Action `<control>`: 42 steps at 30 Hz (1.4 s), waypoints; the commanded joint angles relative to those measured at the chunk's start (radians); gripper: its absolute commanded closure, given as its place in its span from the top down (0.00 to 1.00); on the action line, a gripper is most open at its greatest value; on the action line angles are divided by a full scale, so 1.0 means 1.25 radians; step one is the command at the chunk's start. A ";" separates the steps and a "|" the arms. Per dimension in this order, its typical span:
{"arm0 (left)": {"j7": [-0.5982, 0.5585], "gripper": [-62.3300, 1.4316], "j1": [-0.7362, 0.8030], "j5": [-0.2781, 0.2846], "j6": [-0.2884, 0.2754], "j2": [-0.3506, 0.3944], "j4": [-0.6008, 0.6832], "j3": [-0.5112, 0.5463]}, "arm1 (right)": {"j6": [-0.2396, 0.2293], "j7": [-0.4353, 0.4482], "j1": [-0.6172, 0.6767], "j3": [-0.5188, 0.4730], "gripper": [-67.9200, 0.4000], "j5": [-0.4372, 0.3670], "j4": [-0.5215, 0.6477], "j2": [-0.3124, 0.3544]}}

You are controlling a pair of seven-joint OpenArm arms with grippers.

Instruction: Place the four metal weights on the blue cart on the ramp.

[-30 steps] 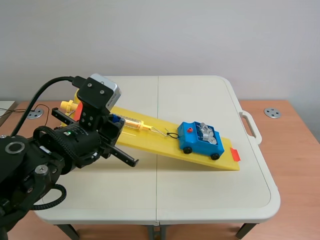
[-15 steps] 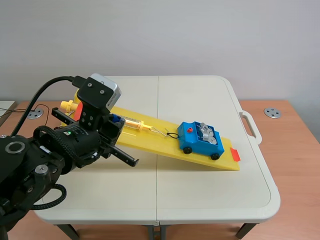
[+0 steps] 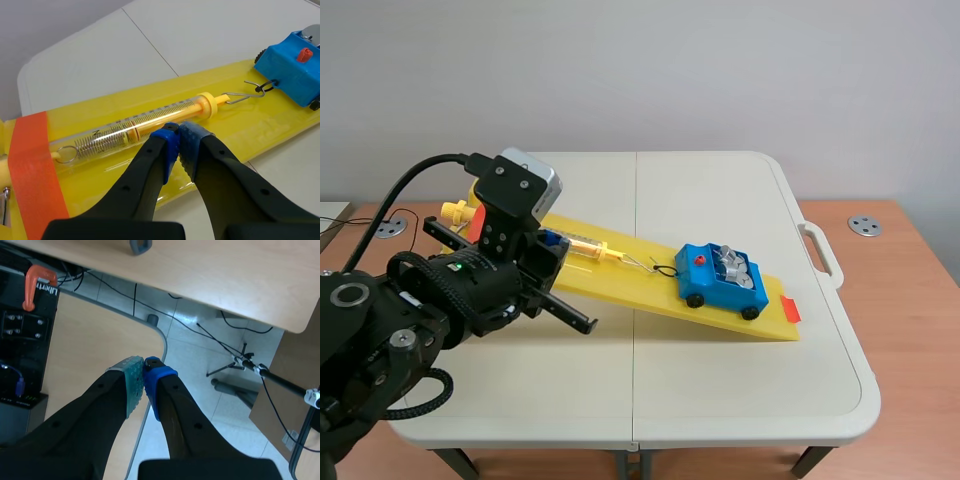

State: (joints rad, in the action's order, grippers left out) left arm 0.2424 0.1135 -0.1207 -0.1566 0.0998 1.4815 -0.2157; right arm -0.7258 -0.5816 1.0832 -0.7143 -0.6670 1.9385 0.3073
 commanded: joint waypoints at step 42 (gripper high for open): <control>0.073 1.00 0.461 0.193 0.031 0.072 0.572 0.143 | -0.016 0.191 -0.439 0.332 0.97 0.020 0.075 0.017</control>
State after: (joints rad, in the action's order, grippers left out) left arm 0.4240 0.6895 0.0662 -0.1566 0.1856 2.0853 -0.0452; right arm -0.7200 -0.4942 0.5575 -0.2733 -0.6102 1.9385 0.3073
